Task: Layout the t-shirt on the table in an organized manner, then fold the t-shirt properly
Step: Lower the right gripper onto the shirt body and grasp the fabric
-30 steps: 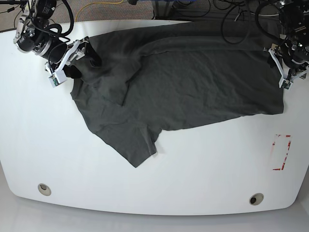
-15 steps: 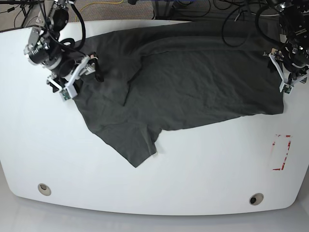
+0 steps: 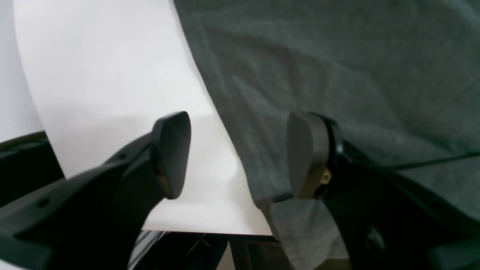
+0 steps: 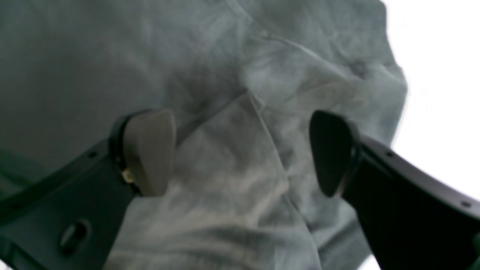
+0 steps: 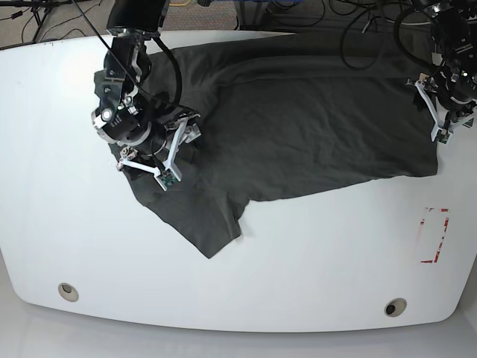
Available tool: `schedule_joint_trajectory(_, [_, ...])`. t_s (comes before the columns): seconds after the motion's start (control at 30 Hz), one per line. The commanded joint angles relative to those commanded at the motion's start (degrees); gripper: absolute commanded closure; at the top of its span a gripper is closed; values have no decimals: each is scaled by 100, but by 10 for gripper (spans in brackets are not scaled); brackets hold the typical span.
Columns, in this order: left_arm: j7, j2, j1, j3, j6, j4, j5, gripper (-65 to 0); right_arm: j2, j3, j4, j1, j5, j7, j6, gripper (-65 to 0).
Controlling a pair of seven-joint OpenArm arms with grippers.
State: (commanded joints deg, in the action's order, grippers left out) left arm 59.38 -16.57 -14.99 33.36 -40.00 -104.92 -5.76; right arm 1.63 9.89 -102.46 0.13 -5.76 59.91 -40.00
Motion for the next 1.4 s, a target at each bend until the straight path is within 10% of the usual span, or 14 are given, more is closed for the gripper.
schedule_joint_trajectory(0.33, [0, -9, 0, 18, 0, 0, 0, -379, 35, 9, 791, -53, 9, -598, 0, -490])
schedule_joint_trajectory(0.87, [0, 9, 9, 9, 0, 0, 0, -379, 35, 26, 624, -141, -26, -607, 0, 0])
schedule_joint_trajectory(1.4, [0, 9, 9, -18, 0, 9, 9, -379, -9, 18, -1266, -879, -53, -615, 0, -5])
